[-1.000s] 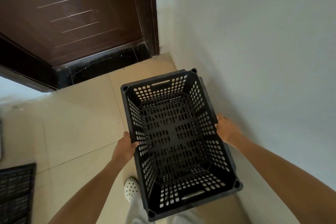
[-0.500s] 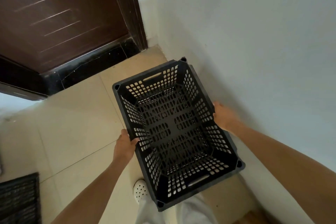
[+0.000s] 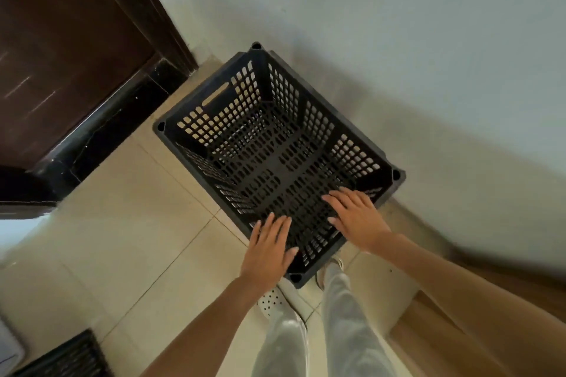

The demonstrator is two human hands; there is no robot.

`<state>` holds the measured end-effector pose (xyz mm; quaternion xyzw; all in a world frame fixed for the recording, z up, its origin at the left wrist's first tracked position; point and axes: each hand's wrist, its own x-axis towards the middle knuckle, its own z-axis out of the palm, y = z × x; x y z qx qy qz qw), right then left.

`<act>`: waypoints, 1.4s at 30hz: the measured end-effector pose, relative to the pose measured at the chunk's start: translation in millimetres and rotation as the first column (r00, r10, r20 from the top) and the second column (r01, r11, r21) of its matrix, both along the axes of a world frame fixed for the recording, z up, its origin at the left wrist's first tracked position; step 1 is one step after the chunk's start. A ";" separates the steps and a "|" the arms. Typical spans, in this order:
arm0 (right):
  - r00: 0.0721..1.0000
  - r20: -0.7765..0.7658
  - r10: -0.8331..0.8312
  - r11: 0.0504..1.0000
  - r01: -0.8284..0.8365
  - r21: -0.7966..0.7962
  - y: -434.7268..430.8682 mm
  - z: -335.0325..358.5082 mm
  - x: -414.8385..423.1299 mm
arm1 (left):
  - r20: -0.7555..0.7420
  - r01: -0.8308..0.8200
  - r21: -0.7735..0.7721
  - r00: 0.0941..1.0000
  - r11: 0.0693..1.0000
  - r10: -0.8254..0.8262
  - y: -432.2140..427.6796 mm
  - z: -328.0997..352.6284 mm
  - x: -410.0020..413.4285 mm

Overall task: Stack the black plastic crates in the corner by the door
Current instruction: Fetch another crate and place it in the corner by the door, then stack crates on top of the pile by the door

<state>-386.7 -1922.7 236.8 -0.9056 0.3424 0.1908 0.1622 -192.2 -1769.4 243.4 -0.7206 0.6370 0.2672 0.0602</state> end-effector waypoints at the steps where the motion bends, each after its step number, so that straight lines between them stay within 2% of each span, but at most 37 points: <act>1: 1.000 -0.001 -0.019 1.000 0.019 -0.010 14.9 -4.4 -3.6 | -0.001 0.055 0.002 0.999 0.999 -0.055 5.6 -2.6 -10.0; 5: 0.993 0.024 -0.114 0.991 0.116 -0.063 40.5 -9.6 -6.4 | 0.012 0.167 -0.007 0.986 0.986 -0.167 17.8 -12.0 -35.2; 8: 0.995 0.054 -0.083 0.994 0.087 -0.071 38.4 -11.7 -8.7 | 0.042 0.182 -0.013 0.983 0.983 -0.181 14.4 -17.7 -44.2; 16: 0.990 0.134 -0.036 0.993 0.051 -0.105 35.4 -21.7 -13.8 | 0.054 0.130 -0.092 0.991 0.987 -0.125 8.0 -29.8 -58.7; 25: 0.990 0.138 -0.027 0.991 0.044 -0.125 34.8 -25.6 -16.5 | 0.048 0.120 -0.157 0.992 0.980 -0.114 9.5 -30.3 -59.5; 30: 0.993 0.115 -0.018 1.000 0.020 -0.013 28.0 -20.6 -15.1 | 0.068 0.129 -0.107 0.990 0.986 -0.122 9.9 -27.5 -60.1; 34: 0.992 0.092 -0.091 0.992 0.082 0.099 25.6 -9.2 -10.2 | 0.075 0.151 -0.110 0.987 0.982 -0.143 16.4 -14.2 -45.2; 38: 0.969 0.111 -0.222 0.966 0.202 0.162 40.8 8.2 7.4 | 0.148 0.121 -0.066 0.983 0.991 -0.110 31.8 -0.4 3.4; 42: 0.969 0.138 -0.205 0.964 0.176 0.198 64.8 14.5 49.2 | 0.235 0.159 -0.044 0.961 0.986 -0.144 31.6 6.9 72.6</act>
